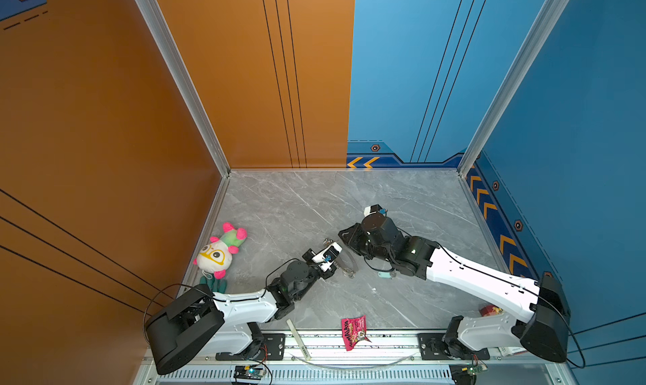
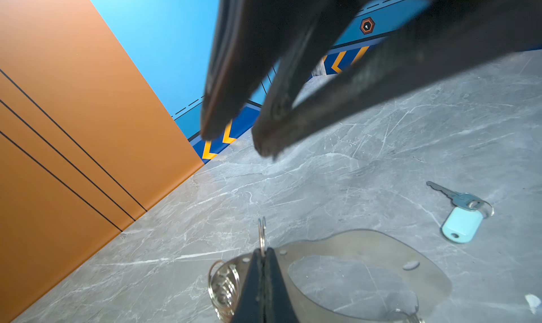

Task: Attach keys to a key ring
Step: Pass the keyring.

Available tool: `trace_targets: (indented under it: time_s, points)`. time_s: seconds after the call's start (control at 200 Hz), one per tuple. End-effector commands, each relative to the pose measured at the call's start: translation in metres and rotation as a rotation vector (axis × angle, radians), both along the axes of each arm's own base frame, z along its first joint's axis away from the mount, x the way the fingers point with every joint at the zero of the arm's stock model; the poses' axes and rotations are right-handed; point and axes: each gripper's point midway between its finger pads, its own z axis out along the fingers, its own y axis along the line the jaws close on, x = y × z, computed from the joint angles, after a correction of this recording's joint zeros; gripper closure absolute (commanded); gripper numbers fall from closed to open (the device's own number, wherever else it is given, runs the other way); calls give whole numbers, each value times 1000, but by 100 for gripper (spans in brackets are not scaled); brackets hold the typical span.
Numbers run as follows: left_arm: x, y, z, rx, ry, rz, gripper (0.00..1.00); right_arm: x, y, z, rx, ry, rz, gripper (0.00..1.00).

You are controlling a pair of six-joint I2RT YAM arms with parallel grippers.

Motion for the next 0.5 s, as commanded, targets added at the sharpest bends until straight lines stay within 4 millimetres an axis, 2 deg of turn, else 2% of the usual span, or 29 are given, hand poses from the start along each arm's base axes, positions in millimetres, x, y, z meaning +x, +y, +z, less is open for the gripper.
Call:
trace_targets:
  time_s: [0.0,0.135,0.23,0.355,0.495]
  points:
    - [-3,2,-2,-16,20,-16,100,-2,-14,-9,-99,-25,59,71]
    - [-4,2,1,-33,29,-22,100,7,-39,-19,-176,-50,58,70]
    - [-7,2,5,-42,45,-33,100,14,-62,-35,-273,-77,84,69]
    - [-9,7,11,-40,80,-21,100,17,-97,-66,-446,-43,121,69]
    - [0,25,20,-51,136,87,100,10,-136,-108,-538,92,123,71]
